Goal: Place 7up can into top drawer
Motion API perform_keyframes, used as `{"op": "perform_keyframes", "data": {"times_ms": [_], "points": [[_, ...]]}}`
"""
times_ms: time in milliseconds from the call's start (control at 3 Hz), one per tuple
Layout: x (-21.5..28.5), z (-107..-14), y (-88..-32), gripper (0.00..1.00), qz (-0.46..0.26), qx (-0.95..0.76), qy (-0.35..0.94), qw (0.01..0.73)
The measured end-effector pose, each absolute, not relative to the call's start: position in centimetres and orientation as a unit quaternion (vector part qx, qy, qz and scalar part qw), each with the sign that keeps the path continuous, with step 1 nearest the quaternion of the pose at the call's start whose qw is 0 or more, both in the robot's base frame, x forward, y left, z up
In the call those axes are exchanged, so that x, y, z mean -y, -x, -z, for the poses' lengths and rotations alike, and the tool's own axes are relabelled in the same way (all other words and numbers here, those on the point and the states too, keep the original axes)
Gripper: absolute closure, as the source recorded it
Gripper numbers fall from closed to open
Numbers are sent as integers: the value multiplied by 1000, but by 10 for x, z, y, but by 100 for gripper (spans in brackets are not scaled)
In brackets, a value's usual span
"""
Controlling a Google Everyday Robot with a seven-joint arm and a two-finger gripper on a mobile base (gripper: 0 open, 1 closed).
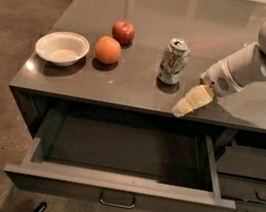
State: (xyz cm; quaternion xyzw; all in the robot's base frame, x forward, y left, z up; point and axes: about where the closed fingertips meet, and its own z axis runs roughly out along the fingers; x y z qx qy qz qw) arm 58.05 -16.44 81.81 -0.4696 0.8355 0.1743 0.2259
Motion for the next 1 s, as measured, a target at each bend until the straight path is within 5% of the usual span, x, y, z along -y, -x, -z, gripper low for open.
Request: {"op": "perform_keyframes", "data": {"times_ms": [1000], "points": [[178,-844,-604,0,-138,-840,454,262]]}}
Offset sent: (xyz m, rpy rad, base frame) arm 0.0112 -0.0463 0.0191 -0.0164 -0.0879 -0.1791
